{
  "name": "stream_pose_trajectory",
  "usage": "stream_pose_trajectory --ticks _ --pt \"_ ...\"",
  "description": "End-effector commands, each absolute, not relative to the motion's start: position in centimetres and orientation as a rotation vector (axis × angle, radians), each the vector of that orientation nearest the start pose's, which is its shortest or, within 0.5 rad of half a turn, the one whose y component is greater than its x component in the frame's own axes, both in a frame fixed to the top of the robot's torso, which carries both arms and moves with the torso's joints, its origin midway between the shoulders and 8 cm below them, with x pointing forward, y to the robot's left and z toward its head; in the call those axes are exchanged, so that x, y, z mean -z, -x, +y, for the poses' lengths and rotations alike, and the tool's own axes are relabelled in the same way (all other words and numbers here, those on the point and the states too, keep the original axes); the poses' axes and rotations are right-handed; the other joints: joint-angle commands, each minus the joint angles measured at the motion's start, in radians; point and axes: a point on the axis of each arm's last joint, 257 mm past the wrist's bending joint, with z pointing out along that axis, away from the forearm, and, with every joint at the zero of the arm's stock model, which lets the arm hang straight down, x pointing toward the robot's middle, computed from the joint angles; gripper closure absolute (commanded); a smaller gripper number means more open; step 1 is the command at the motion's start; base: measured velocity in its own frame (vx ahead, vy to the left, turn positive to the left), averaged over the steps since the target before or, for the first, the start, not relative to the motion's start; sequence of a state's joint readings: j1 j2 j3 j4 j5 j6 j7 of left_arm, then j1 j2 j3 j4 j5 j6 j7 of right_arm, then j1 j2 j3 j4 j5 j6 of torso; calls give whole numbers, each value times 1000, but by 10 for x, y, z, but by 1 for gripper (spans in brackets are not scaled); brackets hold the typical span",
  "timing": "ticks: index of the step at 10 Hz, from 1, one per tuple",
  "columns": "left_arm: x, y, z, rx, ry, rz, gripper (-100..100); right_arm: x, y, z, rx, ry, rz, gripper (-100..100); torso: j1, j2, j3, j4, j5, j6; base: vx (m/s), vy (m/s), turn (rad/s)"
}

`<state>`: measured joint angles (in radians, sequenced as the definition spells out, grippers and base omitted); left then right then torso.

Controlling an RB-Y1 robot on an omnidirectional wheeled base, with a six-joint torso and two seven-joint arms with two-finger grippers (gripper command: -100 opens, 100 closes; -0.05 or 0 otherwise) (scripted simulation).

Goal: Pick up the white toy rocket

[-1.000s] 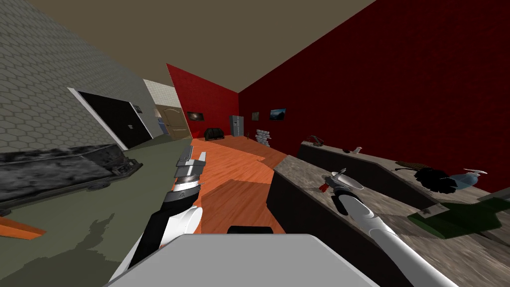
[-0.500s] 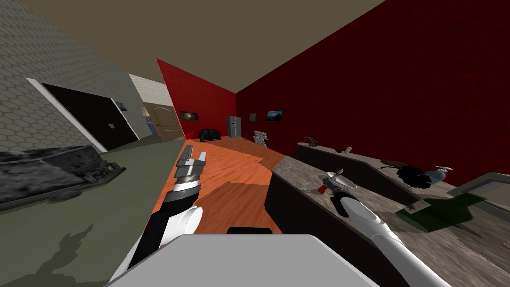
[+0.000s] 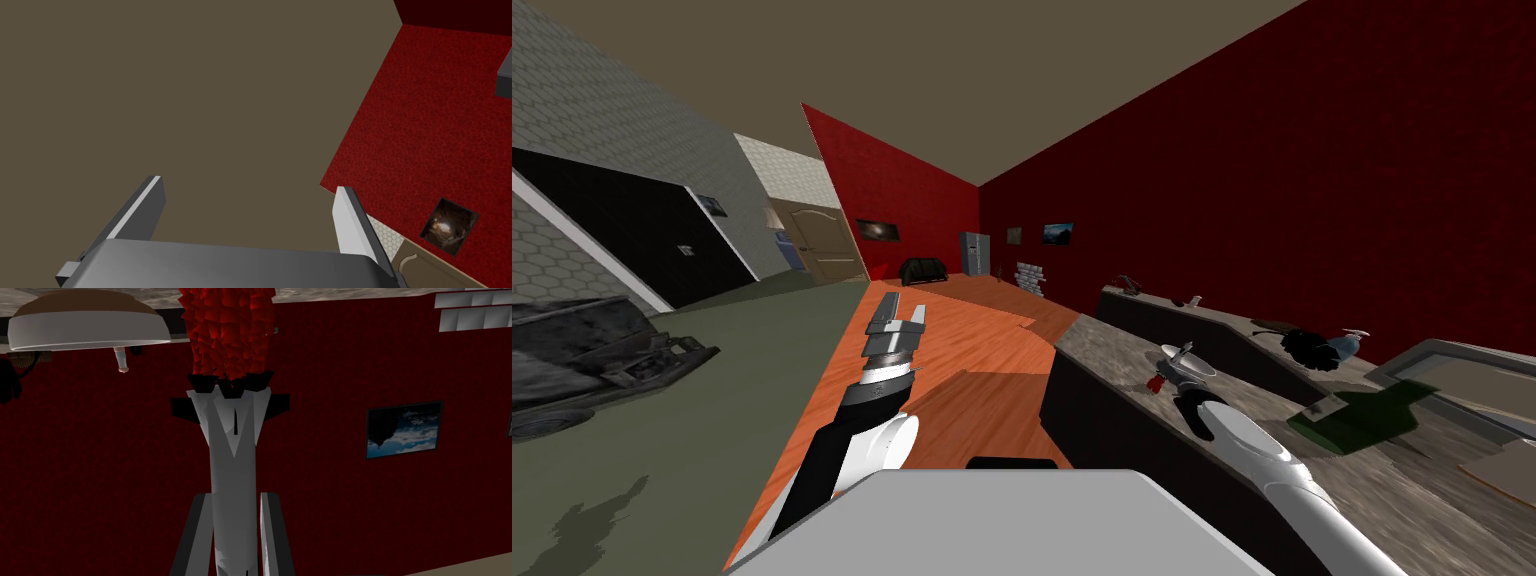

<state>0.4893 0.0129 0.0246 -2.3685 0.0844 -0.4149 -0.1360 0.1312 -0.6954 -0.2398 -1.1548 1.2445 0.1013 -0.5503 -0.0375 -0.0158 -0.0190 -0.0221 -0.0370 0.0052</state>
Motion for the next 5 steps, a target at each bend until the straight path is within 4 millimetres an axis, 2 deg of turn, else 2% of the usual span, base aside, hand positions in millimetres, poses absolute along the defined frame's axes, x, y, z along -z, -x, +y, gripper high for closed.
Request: stream_pose_trajectory --ticks 1,2,3,5 --pt "-52 -338 291 1217 635 599 0 284 -402 -678 372 -604 1726 100 0 0 0 0 0 0 -9 2 5" --pt "-52 -338 291 1217 635 599 0 295 -393 -662 306 -613 1742 100 0 0 0 0 0 0 125 -9 -263" --pt "-52 -338 291 1216 635 599 0 288 -400 -656 288 -600 1732 100 -1 -4 -3 -2 -2 5 142 3 -211" --pt "-52 -338 291 1217 635 599 0 288 -399 -656 285 -605 1733 100 -2 -5 -3 -2 -3 0 33 7 9"
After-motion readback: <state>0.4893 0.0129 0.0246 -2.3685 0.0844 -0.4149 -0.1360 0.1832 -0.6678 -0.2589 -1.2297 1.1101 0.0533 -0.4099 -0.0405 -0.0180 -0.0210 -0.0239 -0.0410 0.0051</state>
